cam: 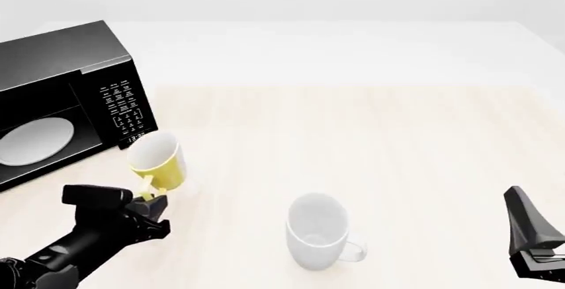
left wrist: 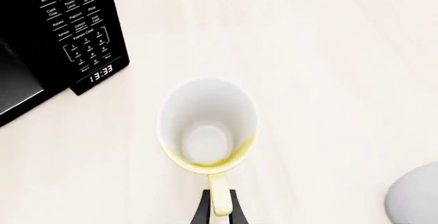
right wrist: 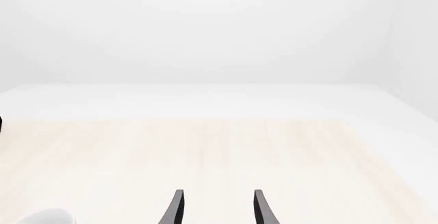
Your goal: Put the yellow and white mug in the microwave and close it.
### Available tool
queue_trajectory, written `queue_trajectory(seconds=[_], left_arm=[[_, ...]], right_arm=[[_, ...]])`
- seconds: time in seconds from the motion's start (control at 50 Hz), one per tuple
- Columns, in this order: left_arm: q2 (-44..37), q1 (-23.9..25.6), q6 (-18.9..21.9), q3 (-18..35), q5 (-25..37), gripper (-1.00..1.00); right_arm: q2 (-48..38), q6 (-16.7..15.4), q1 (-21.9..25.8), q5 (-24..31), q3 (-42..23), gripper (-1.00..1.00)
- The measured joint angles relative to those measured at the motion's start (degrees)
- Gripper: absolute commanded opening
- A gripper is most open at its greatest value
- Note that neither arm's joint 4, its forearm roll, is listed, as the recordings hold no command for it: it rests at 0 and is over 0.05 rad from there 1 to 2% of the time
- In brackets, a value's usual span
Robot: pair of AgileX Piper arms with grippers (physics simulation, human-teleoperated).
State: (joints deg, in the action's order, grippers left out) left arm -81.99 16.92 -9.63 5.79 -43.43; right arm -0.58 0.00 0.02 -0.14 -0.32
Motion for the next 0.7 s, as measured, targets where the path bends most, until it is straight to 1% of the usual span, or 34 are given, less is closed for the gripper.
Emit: queue_trajectory(seconds=[0.26, 0.7], left_arm=[[8.36, -1.62, 1.14, -1.38, 3.87, -1.00], [18.89, -6.79, 2.46, -2.52, 8.94, -1.00]], right_arm=[[0.00, 0.00, 0.00, 0.00, 0.00, 1.00], [0.00, 0.00, 0.00, 0.00, 0.00, 1.00]])
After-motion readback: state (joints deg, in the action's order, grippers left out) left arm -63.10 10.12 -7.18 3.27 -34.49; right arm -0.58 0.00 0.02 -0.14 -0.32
